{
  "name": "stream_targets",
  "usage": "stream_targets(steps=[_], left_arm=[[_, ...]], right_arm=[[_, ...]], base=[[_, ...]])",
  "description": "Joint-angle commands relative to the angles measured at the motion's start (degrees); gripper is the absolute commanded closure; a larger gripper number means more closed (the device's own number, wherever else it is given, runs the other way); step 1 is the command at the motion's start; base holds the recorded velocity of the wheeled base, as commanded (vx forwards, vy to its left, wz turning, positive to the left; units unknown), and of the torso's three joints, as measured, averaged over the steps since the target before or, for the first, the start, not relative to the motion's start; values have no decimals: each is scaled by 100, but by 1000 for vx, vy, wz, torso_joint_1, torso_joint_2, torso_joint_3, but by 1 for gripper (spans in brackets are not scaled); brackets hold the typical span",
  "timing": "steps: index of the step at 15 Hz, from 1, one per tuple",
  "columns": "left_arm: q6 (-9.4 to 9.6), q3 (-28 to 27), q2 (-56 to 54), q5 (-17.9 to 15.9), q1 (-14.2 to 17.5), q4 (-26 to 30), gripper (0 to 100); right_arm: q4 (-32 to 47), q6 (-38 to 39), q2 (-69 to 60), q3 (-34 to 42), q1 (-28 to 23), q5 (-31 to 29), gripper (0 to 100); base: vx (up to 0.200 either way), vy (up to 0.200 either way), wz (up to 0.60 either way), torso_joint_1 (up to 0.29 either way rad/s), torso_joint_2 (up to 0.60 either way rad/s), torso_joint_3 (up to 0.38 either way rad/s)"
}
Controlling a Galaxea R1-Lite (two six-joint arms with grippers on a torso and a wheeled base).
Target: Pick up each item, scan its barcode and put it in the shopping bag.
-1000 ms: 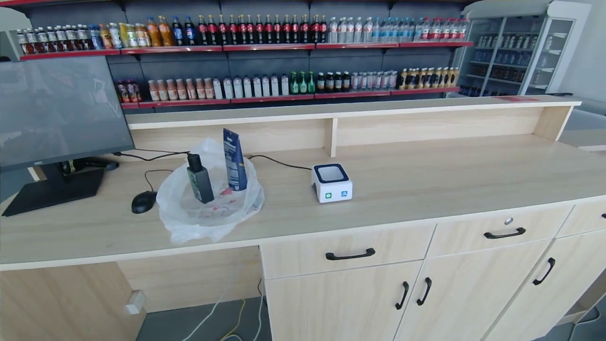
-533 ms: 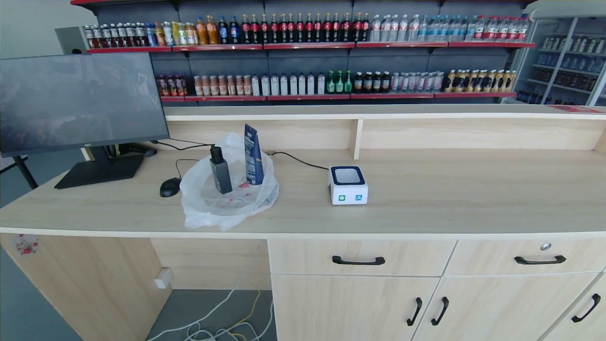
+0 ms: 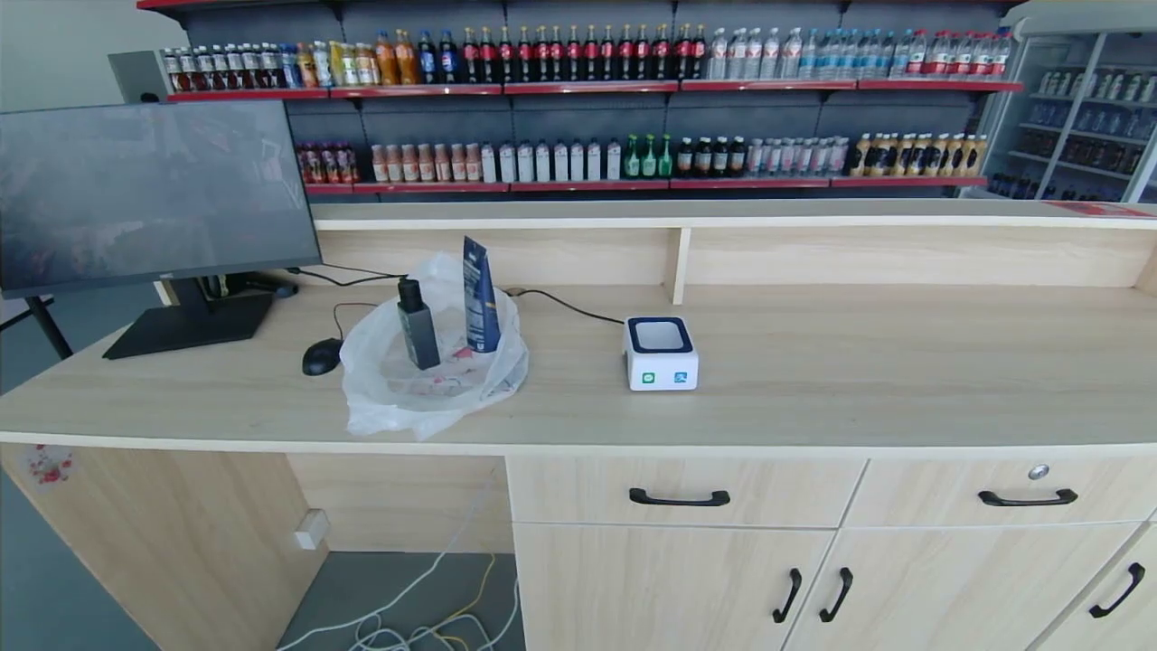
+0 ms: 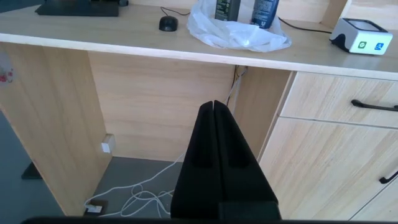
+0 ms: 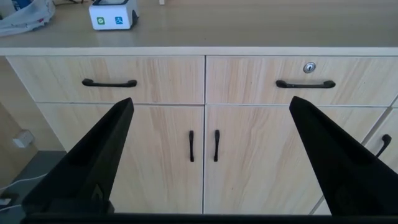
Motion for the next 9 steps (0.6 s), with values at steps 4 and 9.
stream_targets(steps=[4,9], left_arm=[[-4,1,-2,2,-9,1,100],[14,1,-2,2,-9,1,100]], right_arm=[[-3,-10,7,5,1,0,0],[-3,8,7,-4,1,0,0]], base=[[-50,0,0,2,1,1],[0,0,0,0,0,0]])
